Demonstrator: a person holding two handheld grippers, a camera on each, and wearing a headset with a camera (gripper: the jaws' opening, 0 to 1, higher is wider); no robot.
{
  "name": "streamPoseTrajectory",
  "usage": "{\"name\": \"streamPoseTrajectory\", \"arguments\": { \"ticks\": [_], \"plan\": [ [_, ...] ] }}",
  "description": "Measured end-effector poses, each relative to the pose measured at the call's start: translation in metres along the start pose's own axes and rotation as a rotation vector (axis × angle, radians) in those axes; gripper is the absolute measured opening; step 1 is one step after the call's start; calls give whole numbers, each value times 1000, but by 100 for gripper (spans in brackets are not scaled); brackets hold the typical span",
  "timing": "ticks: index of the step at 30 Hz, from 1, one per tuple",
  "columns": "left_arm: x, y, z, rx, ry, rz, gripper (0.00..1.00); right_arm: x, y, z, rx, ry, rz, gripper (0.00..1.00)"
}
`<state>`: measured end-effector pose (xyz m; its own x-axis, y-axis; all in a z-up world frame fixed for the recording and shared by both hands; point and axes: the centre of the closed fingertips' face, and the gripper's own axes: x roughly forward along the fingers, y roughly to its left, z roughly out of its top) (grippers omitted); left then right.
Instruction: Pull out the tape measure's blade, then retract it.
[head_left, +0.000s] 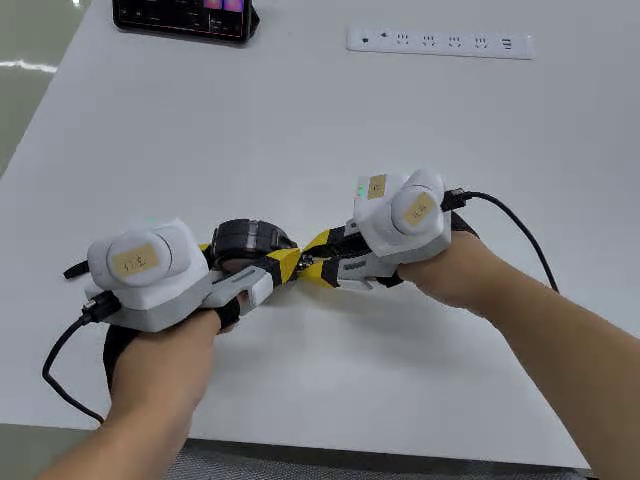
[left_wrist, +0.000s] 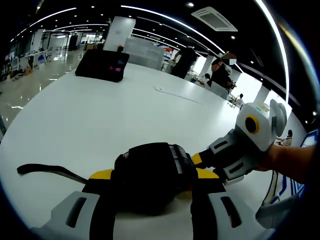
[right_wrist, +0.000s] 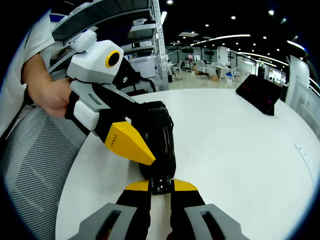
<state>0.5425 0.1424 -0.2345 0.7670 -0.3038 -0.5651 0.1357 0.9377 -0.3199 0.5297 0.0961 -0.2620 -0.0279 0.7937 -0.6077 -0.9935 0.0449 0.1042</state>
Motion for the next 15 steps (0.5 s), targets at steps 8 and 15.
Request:
{"name": "streamPoseTrajectory", "arguments": {
  "ticks": [8, 15],
  "plan": [
    [1, 0, 0, -2, 1, 1, 56, 0, 0, -1, 15, -2, -9, 12],
    [1, -1, -1, 15, -1, -3, 58, -2, -2, -2, 24, 0, -19, 16]
  ]
}}
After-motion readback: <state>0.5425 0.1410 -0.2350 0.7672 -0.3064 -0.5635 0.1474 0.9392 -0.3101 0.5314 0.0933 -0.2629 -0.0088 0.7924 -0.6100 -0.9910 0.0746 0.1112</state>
